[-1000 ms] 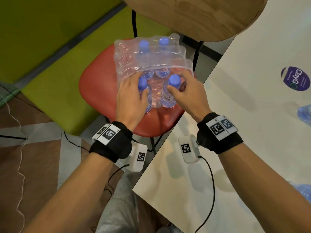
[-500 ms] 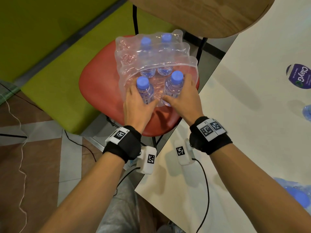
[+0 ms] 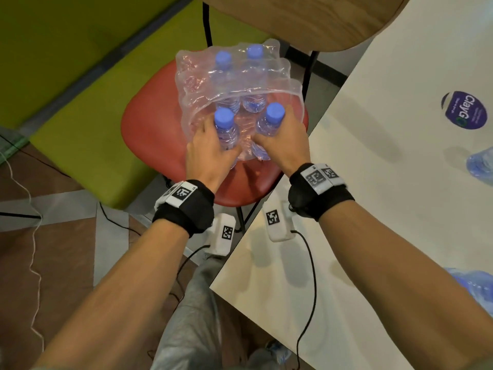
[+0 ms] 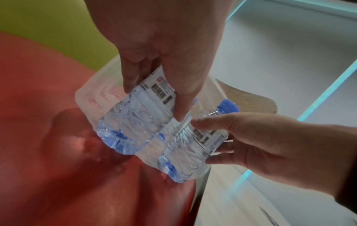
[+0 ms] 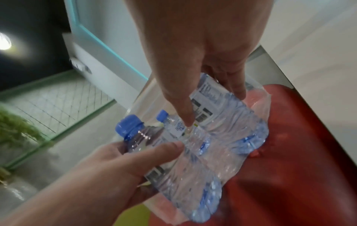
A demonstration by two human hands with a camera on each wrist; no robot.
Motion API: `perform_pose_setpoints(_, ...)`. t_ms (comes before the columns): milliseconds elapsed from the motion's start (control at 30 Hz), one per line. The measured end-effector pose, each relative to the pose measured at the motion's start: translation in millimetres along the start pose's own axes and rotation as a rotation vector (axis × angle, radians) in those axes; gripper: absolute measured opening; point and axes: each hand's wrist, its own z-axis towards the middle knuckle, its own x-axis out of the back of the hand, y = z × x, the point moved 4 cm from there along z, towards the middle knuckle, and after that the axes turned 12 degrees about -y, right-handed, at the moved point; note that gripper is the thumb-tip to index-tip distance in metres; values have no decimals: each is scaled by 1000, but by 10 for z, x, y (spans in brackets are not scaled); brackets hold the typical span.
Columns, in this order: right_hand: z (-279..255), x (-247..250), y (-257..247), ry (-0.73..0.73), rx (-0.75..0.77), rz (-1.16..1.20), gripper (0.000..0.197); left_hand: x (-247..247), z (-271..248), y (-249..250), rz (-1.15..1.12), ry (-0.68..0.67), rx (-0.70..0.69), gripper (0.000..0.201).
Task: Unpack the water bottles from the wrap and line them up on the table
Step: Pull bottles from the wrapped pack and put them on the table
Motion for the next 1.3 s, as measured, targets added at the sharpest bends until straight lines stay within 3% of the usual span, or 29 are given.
perform_pose_setpoints(233, -765, 161, 60, 51, -28, 29, 48, 7, -740, 374, -66, -33, -142, 52)
perform_pose_setpoints(433, -1719, 350, 230, 3, -98, 88, 36, -186, -1529, 536, -130, -157, -128, 42)
perform_pose_setpoints(633, -2595, 501, 532, -68, -163, 90, 37, -597, -2172, 619, -137, -304, -171, 60)
perform_pose_setpoints(767, -3095, 733, 907, -44, -194, 69, 29, -986, -2545, 848, -148, -427, -206, 55)
perform_pose_setpoints(1067, -3896, 1373, 1472, 101, -267, 74, 31, -1746, -3093, 1425, -174, -593, -331, 47)
perform_pose_setpoints(1300, -3945, 1437, 1795, 221, -256, 101, 39, -1981, -3101, 1646, -220, -647, -360, 45)
